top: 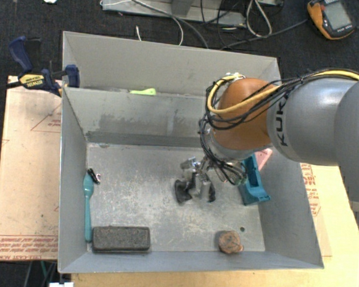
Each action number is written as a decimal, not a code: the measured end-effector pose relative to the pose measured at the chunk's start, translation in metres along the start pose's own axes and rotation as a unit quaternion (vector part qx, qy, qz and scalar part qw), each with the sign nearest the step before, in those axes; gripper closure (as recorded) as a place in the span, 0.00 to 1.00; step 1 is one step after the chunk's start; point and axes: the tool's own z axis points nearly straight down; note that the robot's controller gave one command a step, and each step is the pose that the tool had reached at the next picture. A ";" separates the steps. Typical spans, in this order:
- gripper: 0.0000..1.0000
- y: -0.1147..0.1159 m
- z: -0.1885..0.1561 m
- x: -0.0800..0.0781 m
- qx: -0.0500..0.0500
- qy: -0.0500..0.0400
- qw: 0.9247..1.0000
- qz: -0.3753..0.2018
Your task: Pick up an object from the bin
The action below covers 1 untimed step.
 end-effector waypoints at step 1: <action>1.00 0.000 0.000 0.000 0.000 0.000 1.000 0.000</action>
Offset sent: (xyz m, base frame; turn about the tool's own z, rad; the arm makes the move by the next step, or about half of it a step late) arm 0.0129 -0.0001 0.1521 -0.0374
